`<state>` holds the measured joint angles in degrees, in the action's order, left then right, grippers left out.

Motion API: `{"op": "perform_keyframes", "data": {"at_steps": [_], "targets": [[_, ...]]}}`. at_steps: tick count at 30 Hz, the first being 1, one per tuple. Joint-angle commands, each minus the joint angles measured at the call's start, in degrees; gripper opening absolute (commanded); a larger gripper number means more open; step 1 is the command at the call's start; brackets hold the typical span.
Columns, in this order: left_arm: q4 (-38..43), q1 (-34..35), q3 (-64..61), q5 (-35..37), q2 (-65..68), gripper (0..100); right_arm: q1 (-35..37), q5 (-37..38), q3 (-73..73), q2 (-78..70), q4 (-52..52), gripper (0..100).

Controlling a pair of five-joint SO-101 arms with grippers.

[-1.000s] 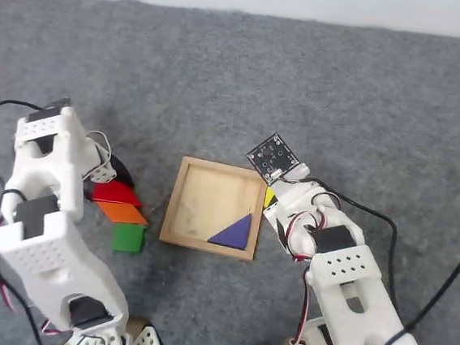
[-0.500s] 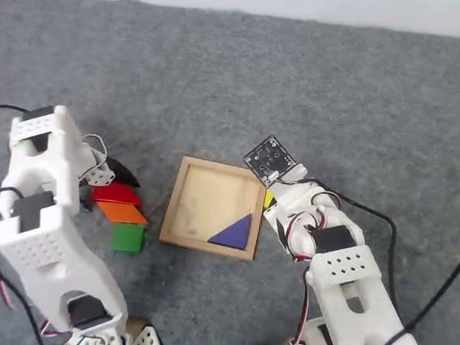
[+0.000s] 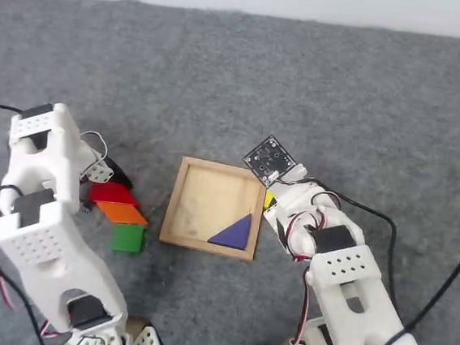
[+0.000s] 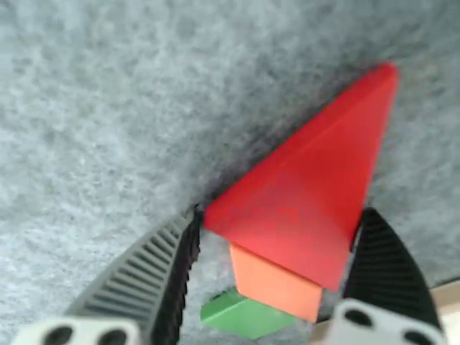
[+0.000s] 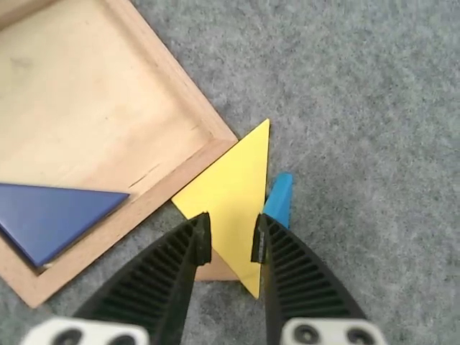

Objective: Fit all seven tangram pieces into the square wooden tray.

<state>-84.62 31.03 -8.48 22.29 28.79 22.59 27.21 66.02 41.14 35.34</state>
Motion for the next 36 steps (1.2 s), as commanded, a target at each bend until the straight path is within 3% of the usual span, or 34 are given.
{"op": "perform_keyframes", "data": {"at_steps": [1, 7, 15, 21, 27, 36], "targets": [[1.3, 0.3, 0.2, 1.1, 2.2, 28, 0.4, 0.8, -1.4, 2.4, -1.4, 10.5], [1.3, 0.3, 0.2, 0.8, 2.4, 21, 0.4, 0.8, -1.4, 2.4, -1.4, 10.5], [1.1, 0.3, 0.3, 0.5, 2.2, 20, 0.4, 0.8, -1.4, 2.4, -1.3, 10.5], [-3.0, 1.5, 3.3, -6.4, 2.2, 22, 0.4, 0.8, -1.4, 2.4, -1.2, 10.5], [-7.9, 4.9, 10.9, -16.0, 3.1, 35, 0.4, 0.8, -1.4, 2.4, -1.2, 10.5], [-6.5, 3.4, 12.8, -26.7, 7.3, 35, 0.4, 0.7, -1.4, 2.4, -1.1, 10.5]]}}
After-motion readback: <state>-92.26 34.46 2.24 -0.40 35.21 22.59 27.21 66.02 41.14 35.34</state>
